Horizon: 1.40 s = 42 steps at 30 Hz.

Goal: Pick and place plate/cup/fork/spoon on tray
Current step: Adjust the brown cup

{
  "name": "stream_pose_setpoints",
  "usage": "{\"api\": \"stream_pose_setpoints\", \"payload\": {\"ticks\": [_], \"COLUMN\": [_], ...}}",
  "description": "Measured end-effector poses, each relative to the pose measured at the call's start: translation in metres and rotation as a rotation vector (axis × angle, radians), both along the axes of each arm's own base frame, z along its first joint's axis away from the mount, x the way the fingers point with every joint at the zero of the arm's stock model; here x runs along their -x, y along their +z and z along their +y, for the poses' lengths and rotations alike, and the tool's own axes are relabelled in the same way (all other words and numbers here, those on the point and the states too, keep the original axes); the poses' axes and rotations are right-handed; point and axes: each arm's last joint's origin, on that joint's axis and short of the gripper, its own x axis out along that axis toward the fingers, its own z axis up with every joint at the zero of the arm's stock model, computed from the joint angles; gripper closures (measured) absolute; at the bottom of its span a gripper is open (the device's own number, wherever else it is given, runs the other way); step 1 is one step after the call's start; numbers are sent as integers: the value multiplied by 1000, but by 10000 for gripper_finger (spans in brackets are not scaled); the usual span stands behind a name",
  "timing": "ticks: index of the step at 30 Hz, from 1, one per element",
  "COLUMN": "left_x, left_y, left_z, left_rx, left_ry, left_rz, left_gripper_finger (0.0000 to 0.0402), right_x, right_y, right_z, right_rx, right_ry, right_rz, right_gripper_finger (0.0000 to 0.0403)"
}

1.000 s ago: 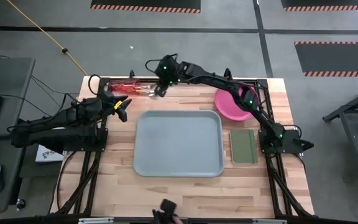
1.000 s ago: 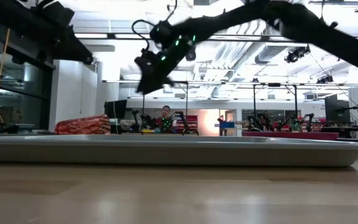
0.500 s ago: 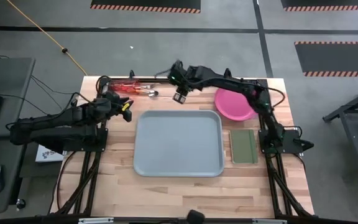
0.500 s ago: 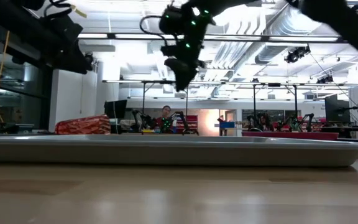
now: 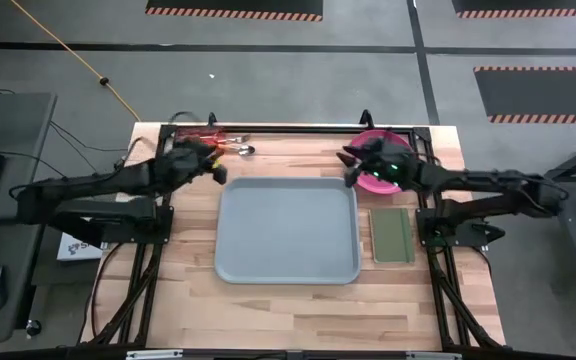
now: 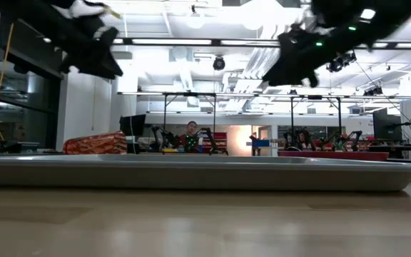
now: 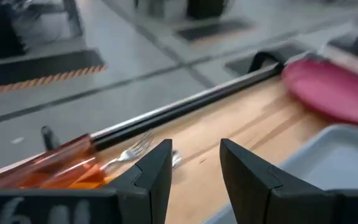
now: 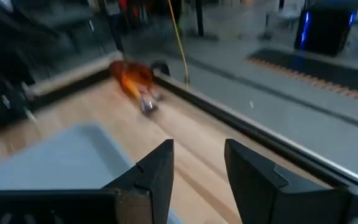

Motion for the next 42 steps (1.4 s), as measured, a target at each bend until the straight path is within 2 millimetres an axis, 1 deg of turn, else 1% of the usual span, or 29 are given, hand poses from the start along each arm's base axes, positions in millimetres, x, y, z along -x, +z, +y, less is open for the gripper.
{"api": "stream_pose_setpoints", "payload": {"ticks": [2,5,8,10,12,14,17,20,24,30,34,37,42], "left_x": [-18,-44,-65,-76,-85,-91,-98,-106,-114,-118,-111,-103,-99], "left_y": [4,10,9,5,-4,-15,-32,-51,-68,-88,-93,-93,-94], "left_z": [11,31,51,62,70,76,79,78,75,74,78,82,88], "left_rx": [27,57,80,92,91,82,85,108,93,42,35,53,78], "left_ry": [36,120,241,310,373,438,532,564,573,665,749,805,829], "left_rz": [106,283,452,528,582,600,563,557,596,573,562,555,555], "left_gripper_finger": [278,278,278,278,278,278,278,278,278,278,278,278,278], "right_x": [12,23,25,24,24,24,24,24,24,24,24,24,24], "right_y": [-5,-15,-20,-21,-21,-21,-21,-21,-22,-22,-22,-22,-22], "right_z": [5,8,9,8,8,8,8,8,8,8,8,8,8], "right_rx": [19,12,-8,-9,-15,-19,-21,-27,-44,-44,-44,-44,-45], "right_ry": [-20,-29,-36,-49,-61,-63,-56,-57,-61,-60,-60,-60,-60], "right_rz": [-71,-120,-142,-137,-138,-143,-142,-145,-156,-155,-154,-154,-155], "right_gripper_finger": [268,268,268,268,268,268,268,268,268,268,268,268,268]}}
